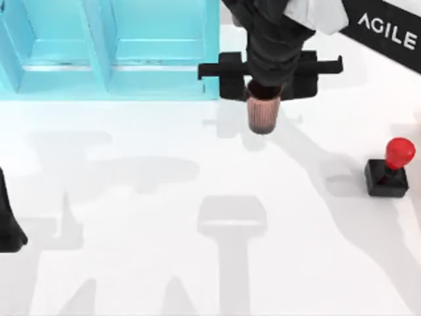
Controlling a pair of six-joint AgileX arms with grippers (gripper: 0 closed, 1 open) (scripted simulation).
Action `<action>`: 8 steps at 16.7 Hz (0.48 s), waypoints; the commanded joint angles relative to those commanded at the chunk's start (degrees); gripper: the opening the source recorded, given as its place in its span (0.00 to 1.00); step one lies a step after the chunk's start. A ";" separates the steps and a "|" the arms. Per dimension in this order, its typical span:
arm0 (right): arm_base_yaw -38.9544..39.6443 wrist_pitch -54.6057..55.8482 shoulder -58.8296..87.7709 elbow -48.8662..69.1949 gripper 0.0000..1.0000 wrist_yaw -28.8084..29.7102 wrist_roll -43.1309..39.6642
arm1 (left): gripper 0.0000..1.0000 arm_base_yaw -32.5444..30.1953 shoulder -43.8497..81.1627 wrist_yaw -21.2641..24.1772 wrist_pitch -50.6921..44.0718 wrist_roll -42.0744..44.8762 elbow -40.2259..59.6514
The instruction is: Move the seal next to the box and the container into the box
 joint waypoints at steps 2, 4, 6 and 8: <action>-6.54 0.79 -4.09 -5.08 0.00 -2.39 -6.24 | 1.00 0.00 0.00 0.00 0.00 0.00 0.00; -14.39 1.81 -9.08 -11.24 0.00 -5.26 -13.72 | 1.00 0.00 0.00 0.00 0.00 0.00 0.00; -23.20 3.00 -14.73 -18.25 0.00 -8.46 -22.12 | 1.00 0.00 0.00 0.00 0.00 0.00 0.00; -32.60 4.32 -20.81 -25.81 0.00 -11.85 -31.09 | 1.00 0.00 0.00 0.00 0.00 0.00 0.00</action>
